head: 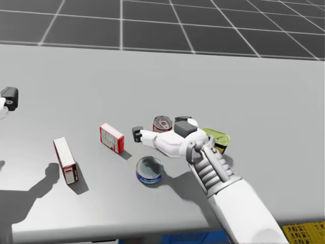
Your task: Grasp the soup can and hold it up.
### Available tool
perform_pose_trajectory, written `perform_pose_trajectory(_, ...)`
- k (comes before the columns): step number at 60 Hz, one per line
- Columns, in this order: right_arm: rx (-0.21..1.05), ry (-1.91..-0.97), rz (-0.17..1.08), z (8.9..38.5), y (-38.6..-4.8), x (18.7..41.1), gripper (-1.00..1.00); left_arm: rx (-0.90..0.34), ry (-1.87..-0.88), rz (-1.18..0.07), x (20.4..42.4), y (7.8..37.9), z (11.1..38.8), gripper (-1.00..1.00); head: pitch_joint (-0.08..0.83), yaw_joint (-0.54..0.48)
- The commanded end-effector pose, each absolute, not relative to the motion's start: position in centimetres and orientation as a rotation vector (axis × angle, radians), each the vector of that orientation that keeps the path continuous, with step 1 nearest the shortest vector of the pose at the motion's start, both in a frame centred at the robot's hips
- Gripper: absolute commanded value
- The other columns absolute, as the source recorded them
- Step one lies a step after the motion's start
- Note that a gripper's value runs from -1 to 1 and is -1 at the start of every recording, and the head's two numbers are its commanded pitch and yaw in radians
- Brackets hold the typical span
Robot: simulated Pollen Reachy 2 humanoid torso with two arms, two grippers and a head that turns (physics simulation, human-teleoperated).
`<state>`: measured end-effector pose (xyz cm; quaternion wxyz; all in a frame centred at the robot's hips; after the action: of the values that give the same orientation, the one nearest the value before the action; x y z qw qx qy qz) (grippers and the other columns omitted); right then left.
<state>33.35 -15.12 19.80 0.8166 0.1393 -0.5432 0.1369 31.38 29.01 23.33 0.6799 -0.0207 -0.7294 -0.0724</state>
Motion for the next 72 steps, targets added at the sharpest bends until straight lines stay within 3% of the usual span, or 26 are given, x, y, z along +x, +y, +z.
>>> perform_pose_trajectory(1, 0.342, -1.109, 0.265, 18.3, -12.9, 34.5, -1.00, -0.047, -1.636, -0.162, 31.4, 29.0, 23.4, -1.00, 0.588, -0.17)
perform_pose_trajectory(11, 0.351, -1.086, 0.283, 17.6, -13.0, 34.7, -0.94, -0.049, -1.636, -0.163, 31.4, 29.0, 23.3, -1.00, 0.587, -0.17)
perform_pose_trajectory(12, 0.355, -1.076, 0.280, 17.6, -13.0, 34.6, -0.67, -0.049, -1.636, -0.163, 31.4, 29.0, 23.3, -1.00, 0.587, -0.17)
perform_pose_trajectory(14, 0.334, -1.093, 0.270, 17.5, -13.1, 34.5, -0.35, -0.048, -1.636, -0.163, 31.4, 29.0, 23.3, -1.00, 0.587, -0.17)
perform_pose_trajectory(15, 0.327, -1.098, 0.263, 17.5, -13.1, 34.5, 0.48, -0.048, -1.635, -0.164, 31.4, 29.0, 23.3, -1.00, 0.586, -0.17)
perform_pose_trajectory(16, 0.325, -1.095, 0.257, 17.5, -13.2, 34.5, 0.95, -0.049, -1.635, -0.164, 31.4, 29.0, 23.3, -1.00, 0.586, -0.17)
perform_pose_trajectory(17, 0.327, -1.092, 0.258, 17.5, -13.2, 34.5, 0.98, -0.048, -1.635, -0.164, 31.4, 29.0, 23.3, -1.00, 0.586, -0.17)
perform_pose_trajectory(28, 0.334, -1.095, 0.249, 17.6, -13.4, 34.4, 1.00, -0.048, -1.636, -0.162, 31.5, 29.0, 23.3, -1.00, 0.555, -0.17)
perform_pose_trajectory(43, 0.349, -1.095, 0.262, 17.6, -13.4, 33.9, 1.00, -0.050, -1.635, -0.163, 31.5, 29.0, 23.3, -1.00, 0.370, -0.16)
perform_pose_trajectory(52, 0.348, -1.099, 0.267, 17.5, -13.3, 33.7, 1.00, -0.050, -1.635, -0.162, 31.4, 29.1, 23.3, -1.00, 0.313, -0.17)
perform_pose_trajectory(72, 0.360, -1.304, 0.281, 25.0, -13.3, 32.2, 1.00, -0.050, -1.637, -0.159, 31.3, 29.2, 23.4, -1.00, 0.314, -0.18)
